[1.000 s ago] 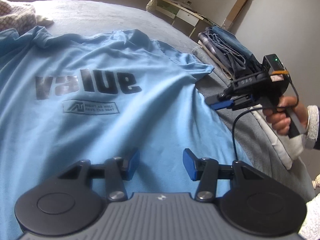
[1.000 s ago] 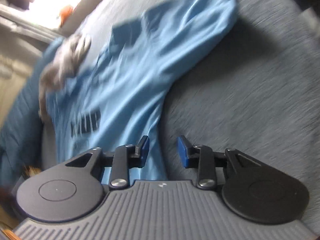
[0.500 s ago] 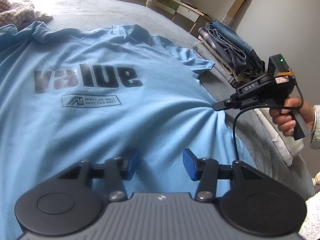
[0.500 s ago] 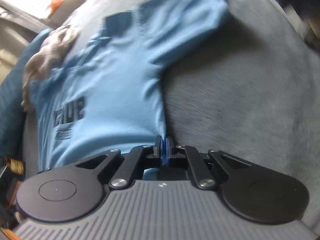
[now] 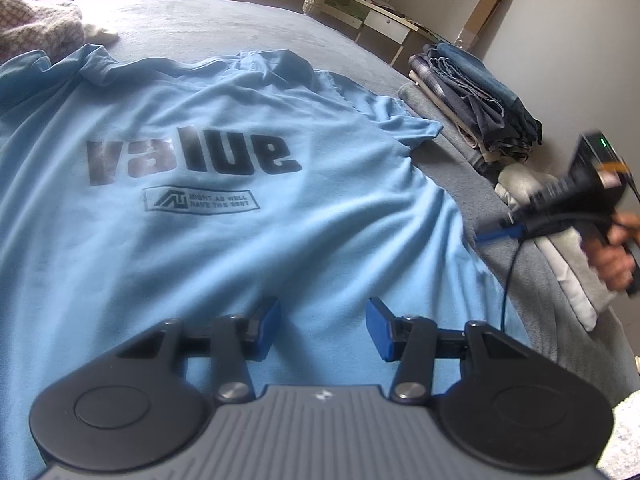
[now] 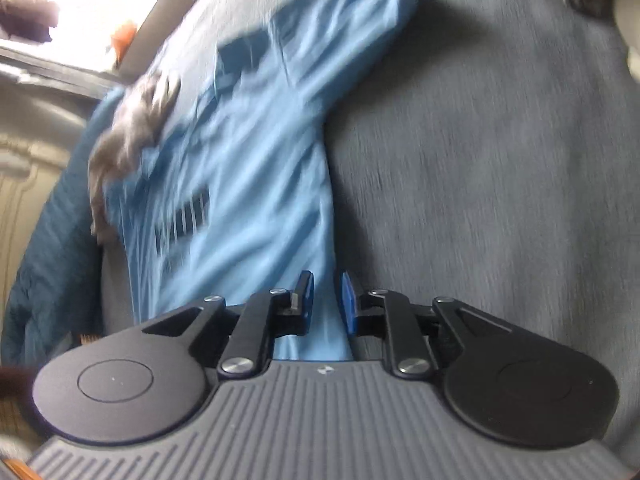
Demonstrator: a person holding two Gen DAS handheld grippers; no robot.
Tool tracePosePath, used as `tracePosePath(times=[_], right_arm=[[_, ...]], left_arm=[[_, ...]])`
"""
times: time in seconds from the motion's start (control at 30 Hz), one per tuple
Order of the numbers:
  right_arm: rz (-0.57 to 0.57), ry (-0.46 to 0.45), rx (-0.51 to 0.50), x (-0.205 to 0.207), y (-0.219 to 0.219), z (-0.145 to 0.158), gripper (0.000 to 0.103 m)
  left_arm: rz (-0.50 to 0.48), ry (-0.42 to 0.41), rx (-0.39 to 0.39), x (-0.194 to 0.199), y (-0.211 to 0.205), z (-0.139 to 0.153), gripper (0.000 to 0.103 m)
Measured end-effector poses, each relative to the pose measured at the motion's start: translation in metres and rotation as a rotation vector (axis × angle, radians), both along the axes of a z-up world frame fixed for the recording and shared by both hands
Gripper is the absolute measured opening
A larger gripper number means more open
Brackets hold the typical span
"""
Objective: Fold clothes
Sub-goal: 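Grasp the T-shirt hem with the right tool and tug it straight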
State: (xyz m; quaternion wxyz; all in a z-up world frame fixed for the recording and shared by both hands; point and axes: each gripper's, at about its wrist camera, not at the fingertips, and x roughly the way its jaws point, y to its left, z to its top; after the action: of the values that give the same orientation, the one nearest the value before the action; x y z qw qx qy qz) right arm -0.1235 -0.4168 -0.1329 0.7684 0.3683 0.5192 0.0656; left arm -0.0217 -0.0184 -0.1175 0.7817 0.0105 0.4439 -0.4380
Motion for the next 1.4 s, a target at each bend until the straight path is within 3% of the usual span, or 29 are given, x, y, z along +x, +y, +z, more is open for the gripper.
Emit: tracePosePath(times=[0.2, 0.27, 0.33, 0.4, 0.47, 0.7, 0.77, 0.93, 1.0, 1.07, 1.23, 1.4], right_arm=[[0.091, 0.053, -0.010, -0.043, 0.023, -0.015, 0.015], [0.111, 0.048, -0.030, -0.052, 0.029, -0.014, 0.002], [0.131, 0.014, -0.081, -0.060, 0.034, -0.006, 0.001], [0.106, -0.018, -0.097, -0.068, 0.028, 0.002, 0.001], [0.059, 0.009, -0.081, -0.074, 0.015, -0.003, 0.001], [-0.032, 0.045, 0.058, -0.102, -0.004, -0.014, 0.010], [0.001, 0.077, 0.057, -0.108, 0.006, -0.018, 0.024], [0.136, 0.124, 0.073, -0.113, 0.031, -0.032, 0.026], [0.195, 0.125, 0.033, -0.114, 0.042, -0.032, 0.024], [0.259, 0.125, -0.012, -0.116, 0.052, -0.031, 0.004], [0.378, 0.126, -0.018, -0.116, 0.061, -0.008, 0.002], [0.347, 0.176, -0.065, -0.116, 0.053, -0.013, 0.002]], left_arm=[[-0.007, -0.019, 0.011, -0.003, -0.001, 0.000, 0.049], [-0.005, -0.019, 0.011, -0.003, -0.001, 0.000, 0.049], [-0.003, -0.020, 0.013, -0.004, -0.001, 0.000, 0.049], [-0.002, -0.021, 0.015, -0.005, -0.001, 0.000, 0.049], [-0.001, -0.021, 0.018, -0.005, -0.001, 0.000, 0.049], [0.003, -0.025, 0.024, -0.007, -0.002, 0.000, 0.049], [0.003, -0.028, 0.027, -0.007, -0.002, 0.001, 0.049], [0.002, -0.029, 0.030, -0.008, -0.002, 0.001, 0.049], [0.005, -0.028, 0.030, -0.008, -0.002, 0.001, 0.049], [0.005, -0.028, 0.033, -0.009, -0.002, 0.002, 0.049], [0.006, -0.030, 0.038, -0.009, 0.001, 0.003, 0.049], [0.004, -0.032, 0.041, -0.009, 0.001, 0.002, 0.049]])
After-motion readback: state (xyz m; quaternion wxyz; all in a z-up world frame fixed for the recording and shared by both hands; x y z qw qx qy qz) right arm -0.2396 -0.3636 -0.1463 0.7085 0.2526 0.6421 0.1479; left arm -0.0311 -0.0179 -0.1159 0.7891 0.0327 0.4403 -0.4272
